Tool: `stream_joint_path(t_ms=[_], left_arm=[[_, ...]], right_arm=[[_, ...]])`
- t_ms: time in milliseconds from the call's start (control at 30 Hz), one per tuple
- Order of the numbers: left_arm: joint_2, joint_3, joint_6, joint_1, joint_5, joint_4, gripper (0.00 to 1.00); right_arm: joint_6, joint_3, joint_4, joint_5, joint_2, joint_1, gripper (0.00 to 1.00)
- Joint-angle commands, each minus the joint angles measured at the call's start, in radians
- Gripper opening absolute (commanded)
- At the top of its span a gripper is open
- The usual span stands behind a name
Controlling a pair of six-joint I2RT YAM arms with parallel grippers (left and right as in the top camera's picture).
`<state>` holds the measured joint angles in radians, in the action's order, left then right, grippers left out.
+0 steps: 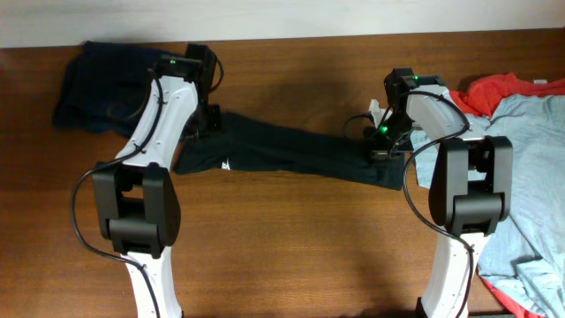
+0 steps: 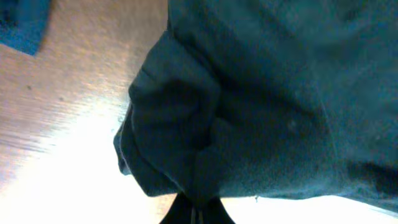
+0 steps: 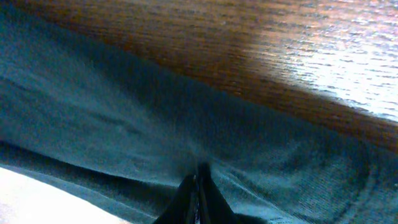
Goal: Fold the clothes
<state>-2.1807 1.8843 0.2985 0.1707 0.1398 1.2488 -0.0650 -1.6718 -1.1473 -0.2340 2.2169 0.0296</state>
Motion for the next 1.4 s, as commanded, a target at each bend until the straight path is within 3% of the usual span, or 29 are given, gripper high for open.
stream_joint_path(t_ms=[0, 567, 700, 767, 800, 1033, 1167, 1367], left_arm=[[0.000, -0.040, -0.007, -0.003, 0.016, -0.021, 0.01], [0.000, -0.130, -0.007, -0.004, 0.019, -0.074, 0.02], [0.000, -0.168, -0.007, -0.003, 0.019, -0.090, 0.15], [0.000, -0.179, -0.007, -0.004, 0.019, -0.090, 0.33], [0.000, -0.179, -0.009, -0.003, 0.019, -0.088, 0.36], [0.024, -0.048, -0.038, -0.003, 0.013, -0.040, 0.46], [0.041, 0.036, -0.038, -0.003, -0.001, -0.042, 0.64], [0.036, 0.019, -0.038, -0.003, -0.001, -0.051, 0.66]], right_arm=[[-0.006, -0.019, -0.002, 0.008, 0.011, 0.003, 0.09], [-0.006, -0.019, -0.005, 0.008, 0.011, 0.003, 0.09], [-0.006, -0.019, -0.005, 0.008, 0.011, 0.003, 0.09], [-0.006, -0.019, -0.005, 0.008, 0.011, 0.003, 0.09], [-0.006, -0.019, -0.005, 0.008, 0.011, 0.003, 0.09], [-0.006, -0.072, -0.035, -0.003, 0.009, 0.003, 0.09], [-0.006, -0.164, -0.113, -0.002, -0.005, 0.003, 0.17], [-0.005, -0.229, -0.185, -0.002, -0.026, 0.001, 0.25]])
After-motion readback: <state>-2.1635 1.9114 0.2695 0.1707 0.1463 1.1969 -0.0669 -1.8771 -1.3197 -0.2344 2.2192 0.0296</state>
